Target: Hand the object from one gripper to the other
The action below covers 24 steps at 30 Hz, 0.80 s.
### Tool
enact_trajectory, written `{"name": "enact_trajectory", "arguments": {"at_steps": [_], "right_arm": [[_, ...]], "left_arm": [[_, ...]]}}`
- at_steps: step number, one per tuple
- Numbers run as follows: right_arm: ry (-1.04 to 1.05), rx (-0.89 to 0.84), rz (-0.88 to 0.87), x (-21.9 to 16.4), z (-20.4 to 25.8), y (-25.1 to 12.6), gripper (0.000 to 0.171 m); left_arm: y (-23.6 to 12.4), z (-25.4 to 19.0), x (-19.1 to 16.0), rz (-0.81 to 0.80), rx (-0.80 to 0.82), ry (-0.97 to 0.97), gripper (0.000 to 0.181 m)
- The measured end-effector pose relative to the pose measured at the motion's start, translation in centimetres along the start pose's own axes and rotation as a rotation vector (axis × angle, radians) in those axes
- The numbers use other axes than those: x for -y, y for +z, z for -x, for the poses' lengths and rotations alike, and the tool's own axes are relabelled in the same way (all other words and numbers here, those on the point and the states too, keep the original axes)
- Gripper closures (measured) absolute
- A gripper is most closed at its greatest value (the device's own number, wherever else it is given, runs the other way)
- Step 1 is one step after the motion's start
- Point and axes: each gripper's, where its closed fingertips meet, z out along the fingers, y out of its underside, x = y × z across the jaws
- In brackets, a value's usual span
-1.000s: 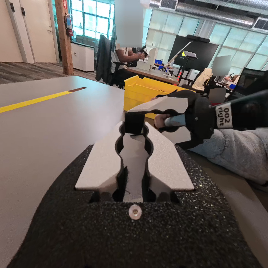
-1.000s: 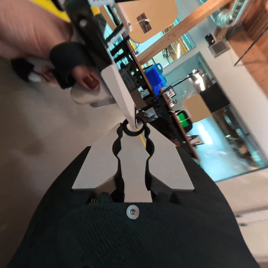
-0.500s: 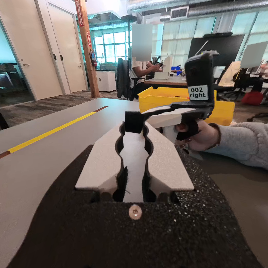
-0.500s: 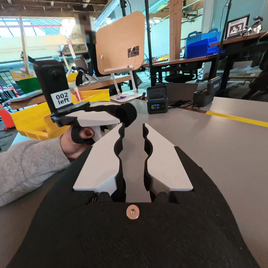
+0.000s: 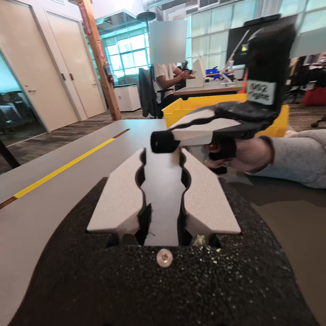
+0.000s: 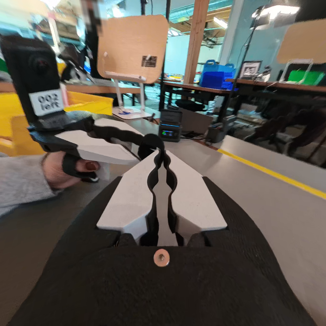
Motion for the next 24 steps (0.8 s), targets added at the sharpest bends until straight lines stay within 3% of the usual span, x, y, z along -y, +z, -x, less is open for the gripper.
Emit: {"name": "enact_trajectory", "arguments": {"at_steps": [1, 3, 7, 12, 17, 20, 24], "right_arm": [[-0.072, -0.039, 0.016, 0.4, -0.4, -0.4, 0.171], [-0.176, -0.13, 0.046, 1.8, -1.3, -1.8, 0.171], [-0.277, -0.286, 0.242, 3.5, -3.3, -7.1, 0.171], [-0.274, -0.566, 0.546, 3.5, -8.8, -18.3, 0.171], [-0.172, -0.927, 0.852, 0.9, -15.1, -30.4, 0.171], [-0.12, -0.999, 0.935, -1.0, -16.7, -33.6, 0.171], [-0.07, -1.0, 0.992, -3.1, -17.3, -34.6, 0.17]], "left_arm": [[-0.1, 0.5, 0.0, 0.003, 0.042, 0.014, 0.134], [-0.5, 1.8, 0.0, 0.003, 0.133, 0.045, 0.123], [-1.2, 3.3, 0.3, -0.024, 0.222, 0.037, 0.123], [-1.7, 4.3, 0.2, -0.031, 0.273, 0.005, 0.127], [-2.0, 4.8, 0.0, -0.028, 0.301, -0.01, 0.129], [-2.2, 5.0, -0.1, -0.028, 0.313, -0.022, 0.13], [-2.2, 5.2, -0.3, -0.021, 0.322, -0.025, 0.13]]}}
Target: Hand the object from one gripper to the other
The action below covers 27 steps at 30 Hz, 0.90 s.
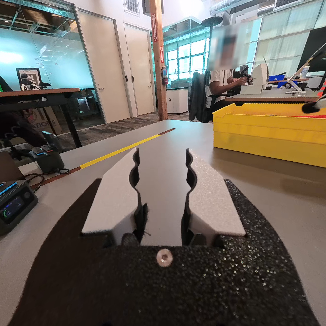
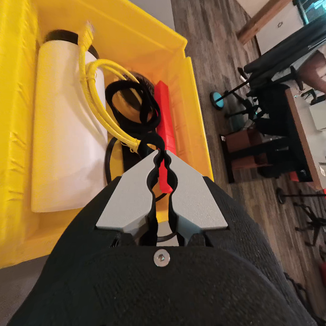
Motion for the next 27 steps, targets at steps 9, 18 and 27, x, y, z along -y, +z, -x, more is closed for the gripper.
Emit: {"name": "enact_trajectory", "arguments": {"at_steps": [9, 18, 27], "right_arm": [[0.135, -0.048, -0.274, 6.0, -1.0, -4.2, 0.113], [0.112, 0.313, -0.56, 15.1, 10.4, -9.5, 0.099], [0.114, 0.596, -0.539, 13.8, 20.6, -12.0, 0.099]], "left_arm": [[-0.3, 0.6, -0.1, 0.017, 0.075, 0.052, 0.126], [-1.1, 2.3, 0.3, -0.007, 0.19, 0.021, 0.108], [-1.1, 2.2, 0.0, 0.039, 0.218, 0.167, 0.105]]}}
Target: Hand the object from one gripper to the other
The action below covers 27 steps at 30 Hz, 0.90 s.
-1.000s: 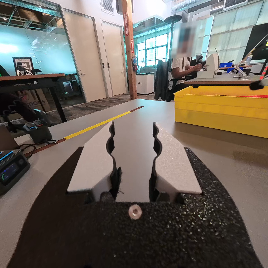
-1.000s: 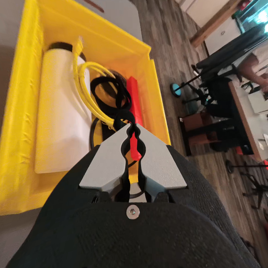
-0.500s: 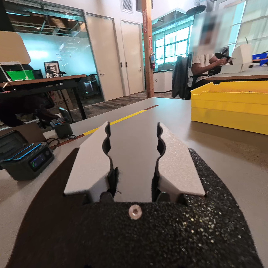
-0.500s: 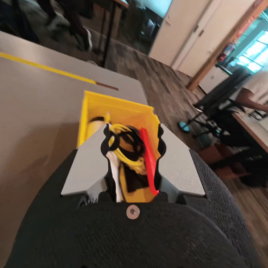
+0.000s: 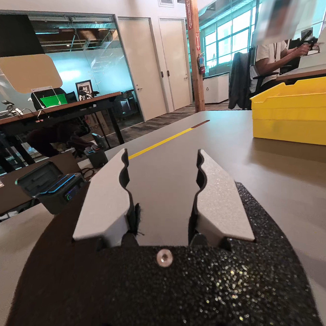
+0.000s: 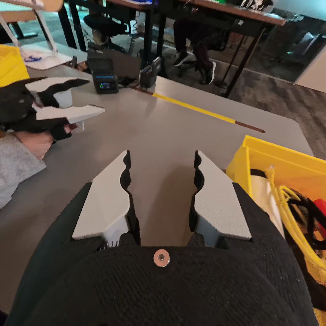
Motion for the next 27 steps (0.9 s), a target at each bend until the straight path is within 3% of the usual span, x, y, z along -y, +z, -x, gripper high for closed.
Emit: {"name": "enact_trajectory", "arguments": {"at_steps": [10, 14, 17, 27], "right_arm": [[-0.002, 0.037, -0.004, -2.2, 2.8, -0.8, 0.1], [0.012, 0.044, -0.013, -2.5, 2.8, -1.2, 0.098], [0.032, 0.034, -0.051, -2.0, 2.6, -1.4, 0.086], [0.052, 0.064, -0.077, -2.0, 3.3, -1.4, 0.084]], "left_arm": [[0.0, 0.7, 1.5, -0.053, 0.121, 0.169, 0.084], [0.3, 0.4, 1.3, -0.046, 0.119, 0.198, 0.081], [0.5, 0.5, 1.0, -0.039, 0.13, 0.209, 0.08], [0.9, 0.5, 1.0, -0.047, 0.127, 0.207, 0.078]]}}
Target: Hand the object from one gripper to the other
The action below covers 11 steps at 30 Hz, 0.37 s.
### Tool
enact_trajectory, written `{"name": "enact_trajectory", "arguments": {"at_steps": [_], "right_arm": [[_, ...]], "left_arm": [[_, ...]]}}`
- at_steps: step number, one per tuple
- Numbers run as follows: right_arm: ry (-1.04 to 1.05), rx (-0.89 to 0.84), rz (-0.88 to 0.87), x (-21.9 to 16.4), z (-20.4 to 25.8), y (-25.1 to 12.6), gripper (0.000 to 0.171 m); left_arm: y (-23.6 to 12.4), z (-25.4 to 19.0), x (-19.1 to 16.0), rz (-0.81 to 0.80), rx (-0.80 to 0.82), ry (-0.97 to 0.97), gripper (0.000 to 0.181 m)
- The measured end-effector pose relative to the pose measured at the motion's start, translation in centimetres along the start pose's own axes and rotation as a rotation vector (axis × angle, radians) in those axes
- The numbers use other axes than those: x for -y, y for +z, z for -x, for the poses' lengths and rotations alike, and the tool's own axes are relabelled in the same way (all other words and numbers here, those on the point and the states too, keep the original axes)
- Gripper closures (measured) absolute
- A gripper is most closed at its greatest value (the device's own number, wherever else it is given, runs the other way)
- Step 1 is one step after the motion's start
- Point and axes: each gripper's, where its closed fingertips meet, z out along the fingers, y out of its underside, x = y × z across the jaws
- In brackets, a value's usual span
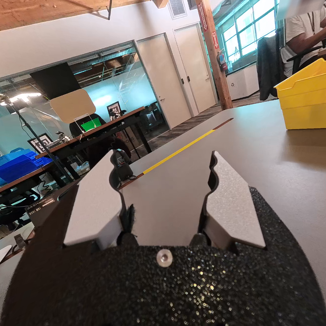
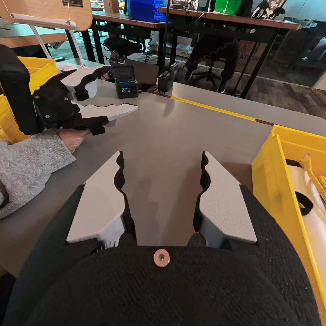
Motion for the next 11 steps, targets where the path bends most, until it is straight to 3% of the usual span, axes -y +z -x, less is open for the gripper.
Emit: {"name": "enact_trajectory", "arguments": {"at_steps": [11], "right_arm": [[-0.017, 0.017, 0.001, -0.01, 0.34, -0.01, 0.089]], "left_arm": [[0.02, 0.41, -0.2, 0.004, 0.004, -0.054, 0.083]]}}
